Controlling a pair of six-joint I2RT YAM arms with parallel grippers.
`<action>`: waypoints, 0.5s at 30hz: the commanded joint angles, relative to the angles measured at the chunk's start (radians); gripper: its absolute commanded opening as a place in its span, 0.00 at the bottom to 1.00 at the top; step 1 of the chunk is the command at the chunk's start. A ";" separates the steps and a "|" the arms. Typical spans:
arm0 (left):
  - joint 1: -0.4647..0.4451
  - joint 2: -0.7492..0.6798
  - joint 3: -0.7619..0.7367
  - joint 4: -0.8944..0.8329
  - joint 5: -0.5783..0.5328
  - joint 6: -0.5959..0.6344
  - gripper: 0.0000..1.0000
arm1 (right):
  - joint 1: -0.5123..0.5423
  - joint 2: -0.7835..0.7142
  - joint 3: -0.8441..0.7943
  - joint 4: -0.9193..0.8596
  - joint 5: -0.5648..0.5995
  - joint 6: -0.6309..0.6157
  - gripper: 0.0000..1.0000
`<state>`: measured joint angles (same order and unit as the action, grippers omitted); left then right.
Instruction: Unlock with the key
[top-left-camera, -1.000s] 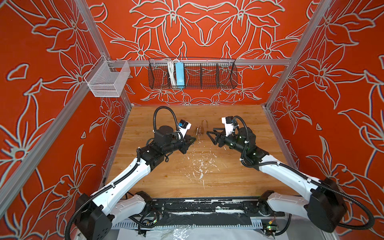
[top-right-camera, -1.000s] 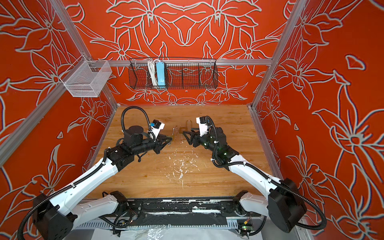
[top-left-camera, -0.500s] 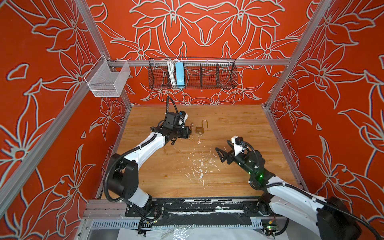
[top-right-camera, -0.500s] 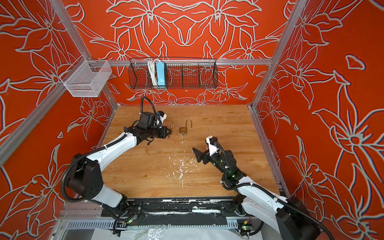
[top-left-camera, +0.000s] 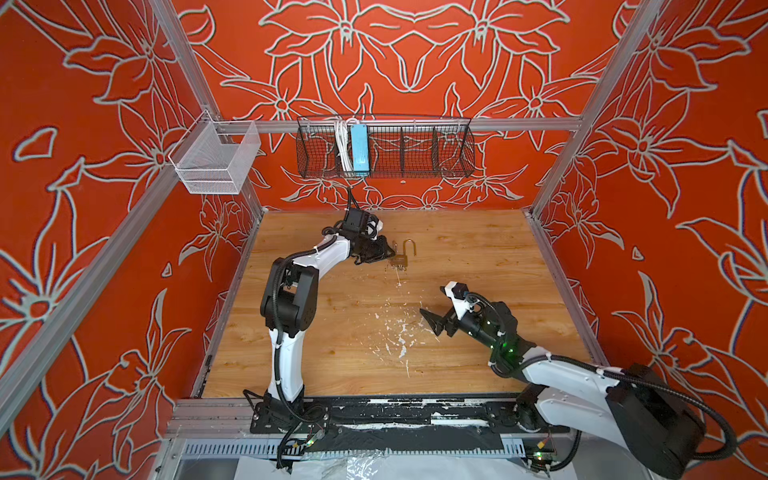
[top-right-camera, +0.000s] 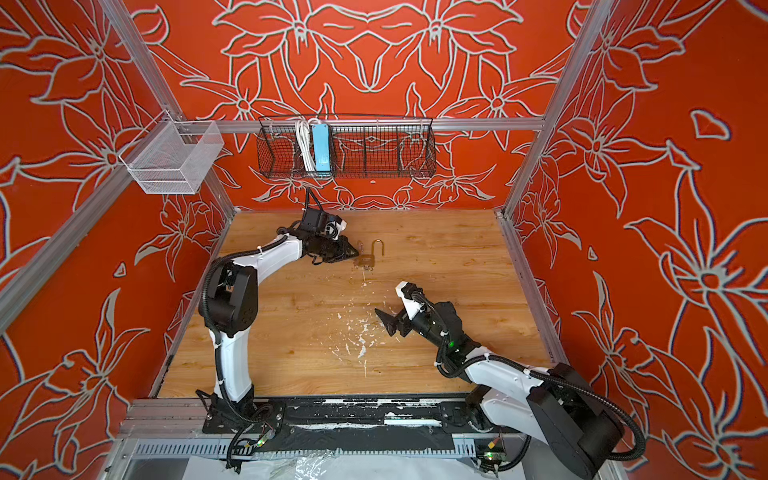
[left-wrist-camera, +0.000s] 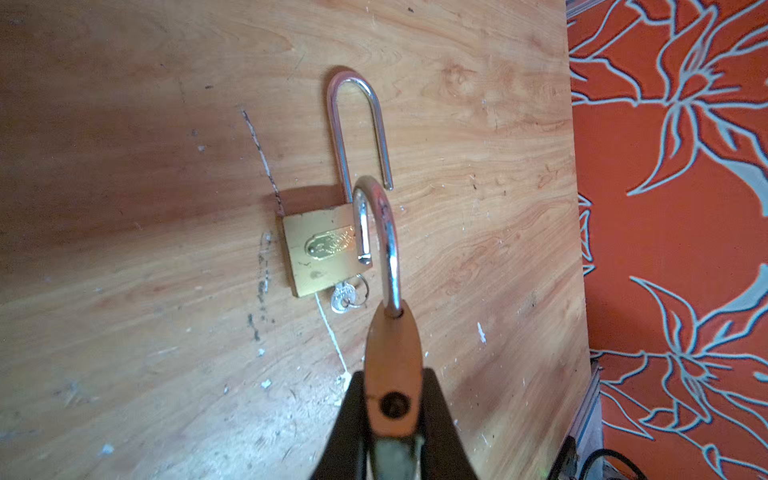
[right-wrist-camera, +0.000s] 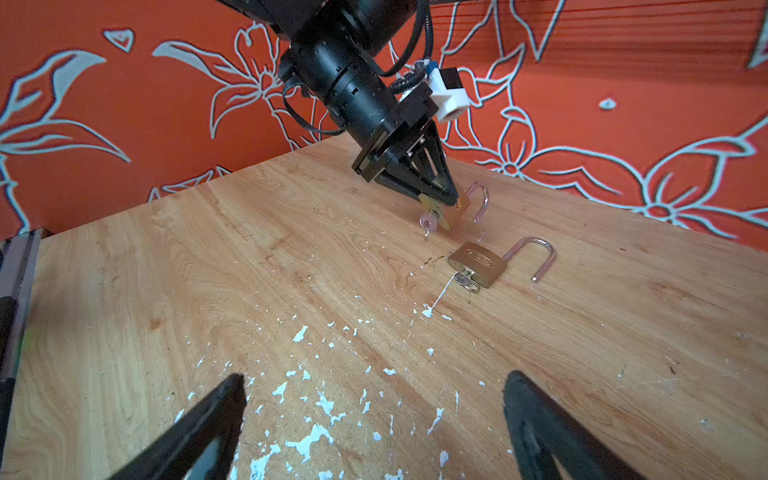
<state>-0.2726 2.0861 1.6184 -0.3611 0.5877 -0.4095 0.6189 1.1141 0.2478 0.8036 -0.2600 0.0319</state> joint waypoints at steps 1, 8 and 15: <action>0.025 0.021 0.049 0.042 0.050 -0.022 0.00 | 0.004 0.013 0.036 0.034 -0.019 -0.029 0.98; 0.097 0.099 0.108 0.054 0.113 -0.030 0.00 | 0.004 0.027 0.054 0.012 0.006 -0.023 0.98; 0.122 0.153 0.091 0.037 0.128 0.010 0.00 | 0.004 0.031 0.064 -0.008 0.045 -0.021 0.98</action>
<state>-0.1474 2.2230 1.7050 -0.3286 0.6735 -0.4324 0.6193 1.1397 0.2829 0.7963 -0.2440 0.0296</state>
